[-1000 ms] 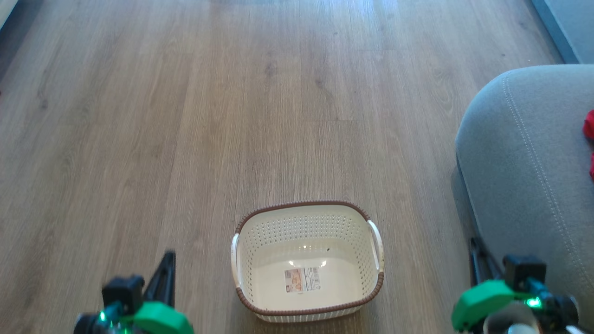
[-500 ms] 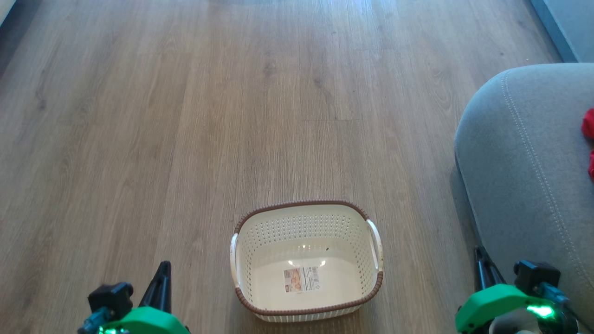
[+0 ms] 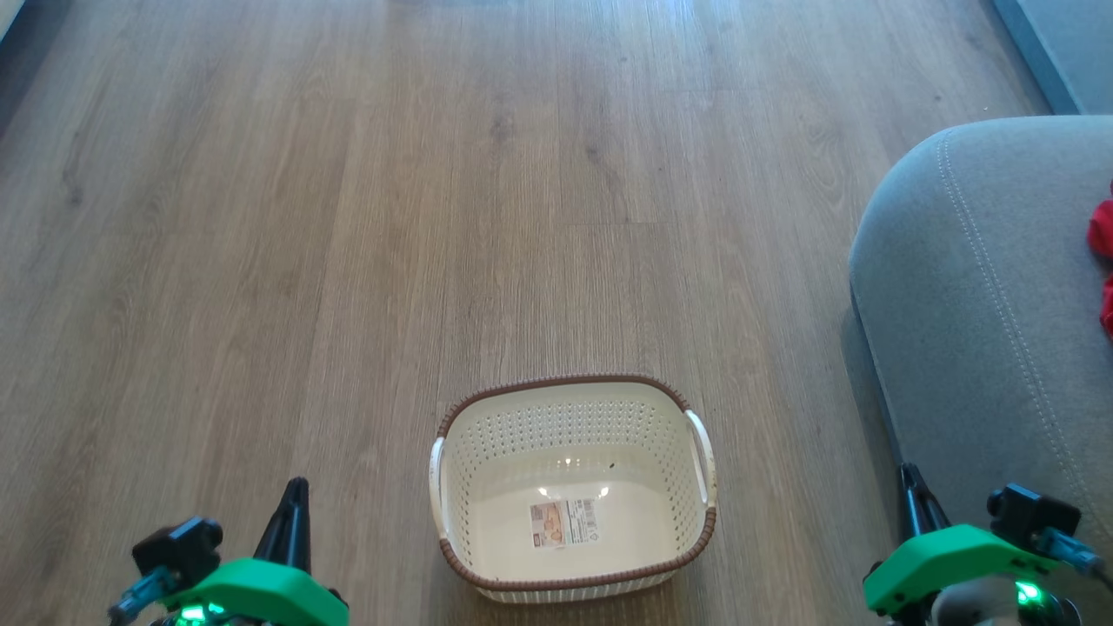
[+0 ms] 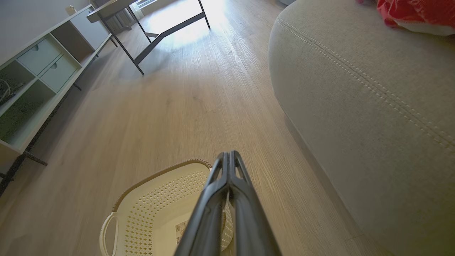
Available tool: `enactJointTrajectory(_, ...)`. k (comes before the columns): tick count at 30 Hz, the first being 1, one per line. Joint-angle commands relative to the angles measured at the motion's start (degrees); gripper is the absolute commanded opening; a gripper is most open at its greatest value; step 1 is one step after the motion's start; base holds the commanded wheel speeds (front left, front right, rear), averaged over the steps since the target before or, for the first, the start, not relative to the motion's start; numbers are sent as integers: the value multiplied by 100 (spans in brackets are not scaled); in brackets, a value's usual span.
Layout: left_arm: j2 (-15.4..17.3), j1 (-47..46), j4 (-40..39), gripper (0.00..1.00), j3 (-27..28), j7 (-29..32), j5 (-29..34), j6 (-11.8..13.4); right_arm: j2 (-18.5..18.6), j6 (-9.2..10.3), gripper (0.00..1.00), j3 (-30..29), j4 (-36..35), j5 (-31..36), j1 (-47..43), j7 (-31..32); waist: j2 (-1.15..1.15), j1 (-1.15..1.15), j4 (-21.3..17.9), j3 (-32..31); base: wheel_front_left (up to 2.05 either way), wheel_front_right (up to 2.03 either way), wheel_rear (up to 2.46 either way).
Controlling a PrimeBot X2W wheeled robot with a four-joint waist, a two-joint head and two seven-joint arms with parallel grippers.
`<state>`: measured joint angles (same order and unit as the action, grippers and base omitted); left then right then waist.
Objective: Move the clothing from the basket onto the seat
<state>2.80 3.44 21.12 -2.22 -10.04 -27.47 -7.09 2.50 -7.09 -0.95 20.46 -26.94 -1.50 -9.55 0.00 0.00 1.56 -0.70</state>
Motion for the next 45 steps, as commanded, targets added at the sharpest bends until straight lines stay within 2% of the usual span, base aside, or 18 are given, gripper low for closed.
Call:
enactJointTrajectory(1, 8, -298, -221, 0, 124, 52, -187, -10, 24, -10, 0, -28, -223, -193, 297, 46, 0, 0, -2, 1, 0, 0, 0)
enactJointTrajectory(45, 8, -607, -446, 0, 473, 797, -3106, -23, 31, -24, 0, -276, -418, -3134, 516, 772, 0, 0, -74, 41, 0, 0, 0)
